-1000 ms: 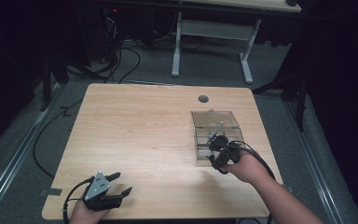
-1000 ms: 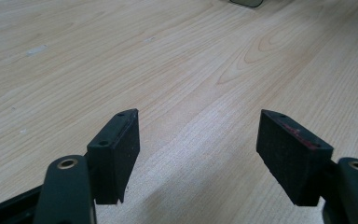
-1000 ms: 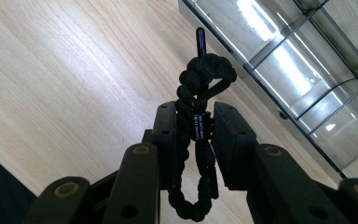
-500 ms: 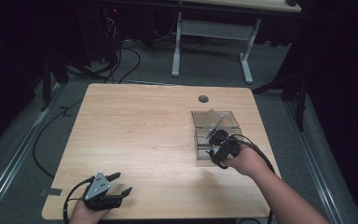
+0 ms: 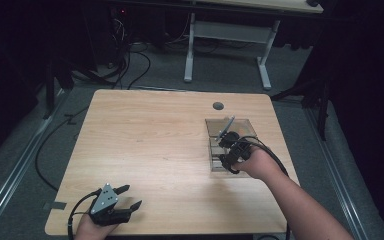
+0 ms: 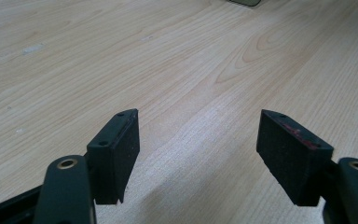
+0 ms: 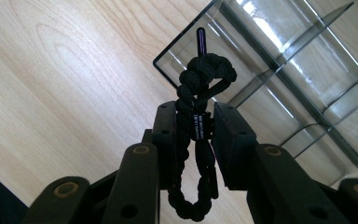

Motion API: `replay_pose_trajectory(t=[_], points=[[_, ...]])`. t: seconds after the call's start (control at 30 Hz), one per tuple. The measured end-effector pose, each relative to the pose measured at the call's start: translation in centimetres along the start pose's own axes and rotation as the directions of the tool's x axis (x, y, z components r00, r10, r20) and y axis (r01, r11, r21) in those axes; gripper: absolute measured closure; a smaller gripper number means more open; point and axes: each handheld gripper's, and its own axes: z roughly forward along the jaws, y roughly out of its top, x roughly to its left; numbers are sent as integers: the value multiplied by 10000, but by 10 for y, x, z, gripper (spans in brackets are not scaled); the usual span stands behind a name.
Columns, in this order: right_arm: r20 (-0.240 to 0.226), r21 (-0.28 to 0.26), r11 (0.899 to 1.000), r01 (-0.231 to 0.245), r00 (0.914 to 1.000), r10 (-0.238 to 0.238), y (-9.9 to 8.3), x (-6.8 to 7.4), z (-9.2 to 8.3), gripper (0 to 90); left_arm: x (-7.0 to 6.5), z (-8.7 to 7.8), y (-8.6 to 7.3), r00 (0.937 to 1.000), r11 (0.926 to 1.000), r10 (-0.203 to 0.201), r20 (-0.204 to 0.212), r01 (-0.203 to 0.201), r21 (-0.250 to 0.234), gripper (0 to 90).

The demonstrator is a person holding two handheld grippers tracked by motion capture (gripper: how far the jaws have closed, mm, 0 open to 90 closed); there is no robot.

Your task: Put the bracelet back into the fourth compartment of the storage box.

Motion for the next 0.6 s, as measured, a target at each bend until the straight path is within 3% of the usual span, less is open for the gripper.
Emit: replay_pose_trajectory(t=[0.03,0.1,0.13,0.17,0.6], points=[[6,-82,9997,240,9997,-240,2,-2,1,714,0,0,0,10000,10000,2,2,-2,-4,305],[10,75,10000,31,10000,-31,4,-2,2,714,0,0,0,10000,10000,9,11,-9,0,305],[34,-9,9995,304,9995,-304,6,-4,3,714,0,0,0,10000,10000,10,12,-10,-2,305],[45,99,9999,44,10000,-45,8,-3,3,714,0,0,0,10000,10000,6,18,-6,0,305],[142,309,9995,27,9999,-31,28,-16,17,714,1,0,0,9999,10000,-44,96,45,-20,303]])
